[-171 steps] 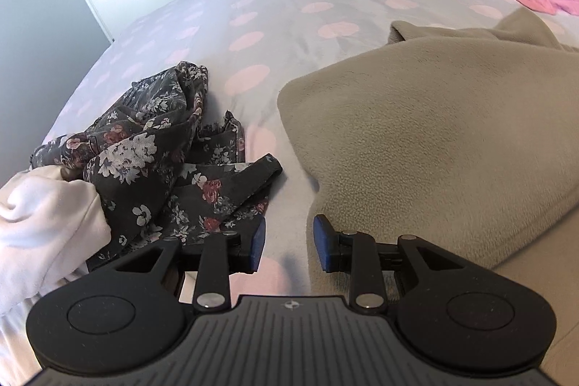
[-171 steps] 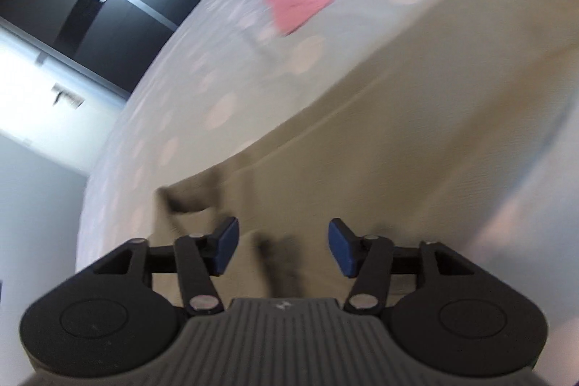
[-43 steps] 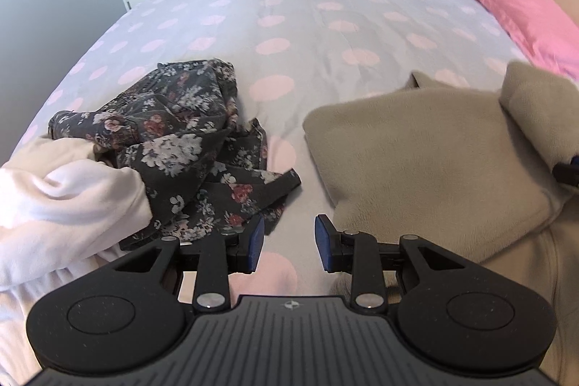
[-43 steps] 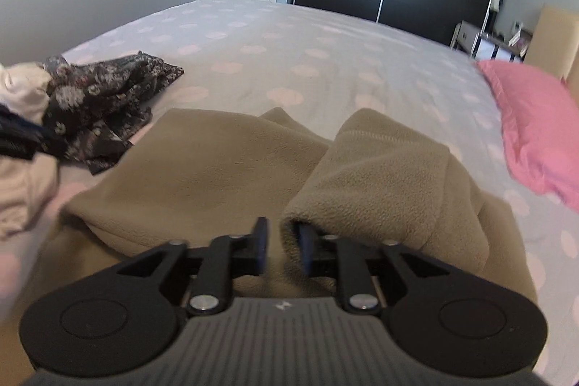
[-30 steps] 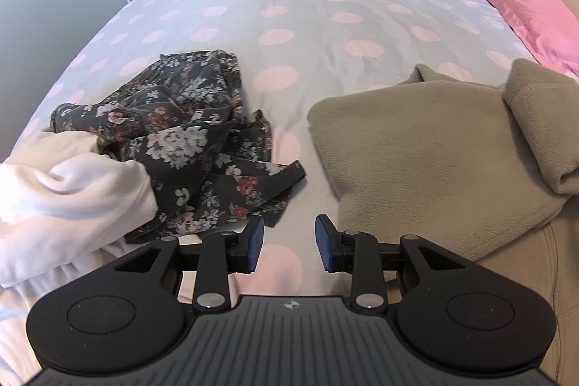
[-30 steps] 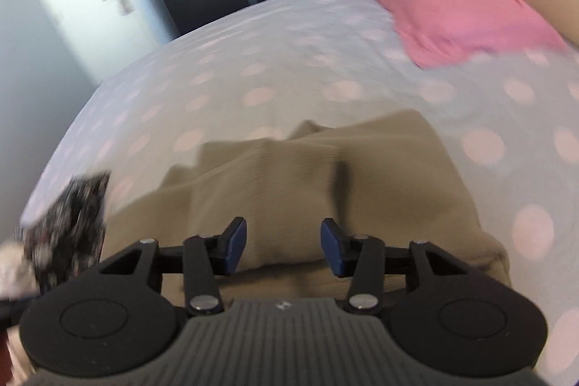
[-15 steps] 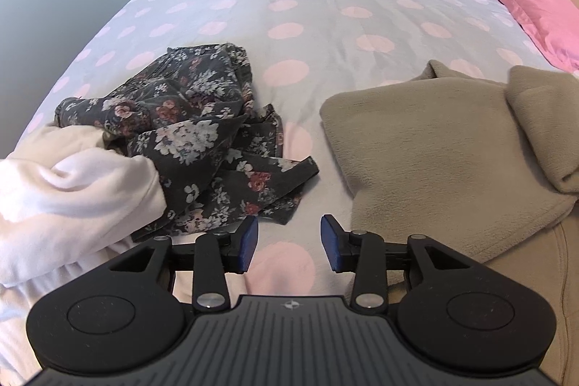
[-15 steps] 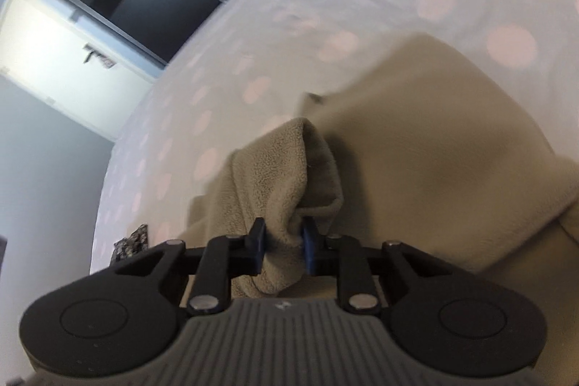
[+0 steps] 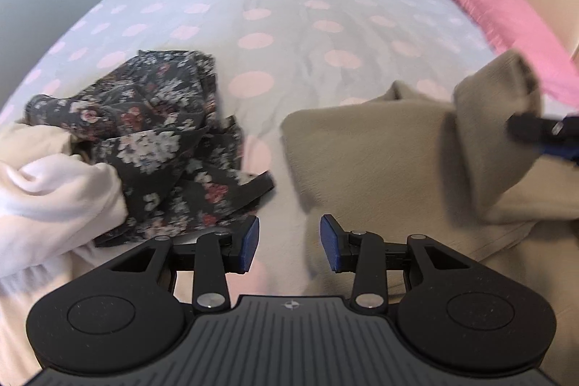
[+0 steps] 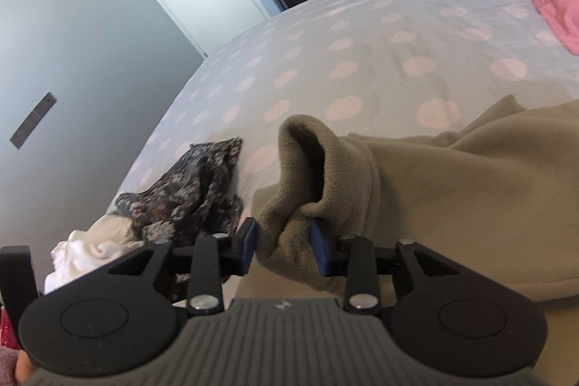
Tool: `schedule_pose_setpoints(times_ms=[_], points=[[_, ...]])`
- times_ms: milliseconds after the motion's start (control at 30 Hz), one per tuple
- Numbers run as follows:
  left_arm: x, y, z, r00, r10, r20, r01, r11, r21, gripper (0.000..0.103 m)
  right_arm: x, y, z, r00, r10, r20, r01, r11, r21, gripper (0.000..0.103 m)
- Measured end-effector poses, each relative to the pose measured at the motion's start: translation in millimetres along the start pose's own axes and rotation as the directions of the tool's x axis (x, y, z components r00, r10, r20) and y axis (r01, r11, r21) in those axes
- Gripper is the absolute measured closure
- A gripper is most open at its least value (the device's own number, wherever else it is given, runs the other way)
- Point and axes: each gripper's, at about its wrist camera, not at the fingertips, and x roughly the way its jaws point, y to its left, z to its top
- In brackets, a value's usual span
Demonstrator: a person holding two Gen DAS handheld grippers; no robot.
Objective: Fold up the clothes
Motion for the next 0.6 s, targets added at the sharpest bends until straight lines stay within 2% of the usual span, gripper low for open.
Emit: schedule_pose_setpoints(times_ms=[100, 233, 400, 467, 600], points=[[-3, -2, 0, 0.998, -0.055, 0.033, 0.055, 0.998, -0.006, 0.068, -9, -4, 2, 1.0, -0.001, 0.011, 0.001, 1.0, -0.005, 0.056], [-4, -6, -4, 0.991, -0.117, 0.067, 0.117, 0.993, 0.009, 0.067, -31, -25, 5, 0.999, -0.032, 0.04, 0.031, 0.999, 0.032, 0.055], [6, -6, 1, 0.982, -0.18, 0.052, 0.181, 0.983, -0.016, 0.06, -59, -56, 10, 0.995, -0.076, 0.069, 0.07, 0.993, 0.092, 0.055], [16, -3, 6, 0.971, -0.237, 0.042, 0.239, 0.968, -0.07, 0.058, -70, -68, 11, 0.992, -0.094, 0.079, 0.084, 0.99, 0.116, 0.055], [36, -5, 19, 0.931, -0.358, 0.071, 0.365, 0.916, -0.165, 0.054, -91, -94, 13, 0.986, -0.134, 0.096, 0.116, 0.979, 0.168, 0.055]])
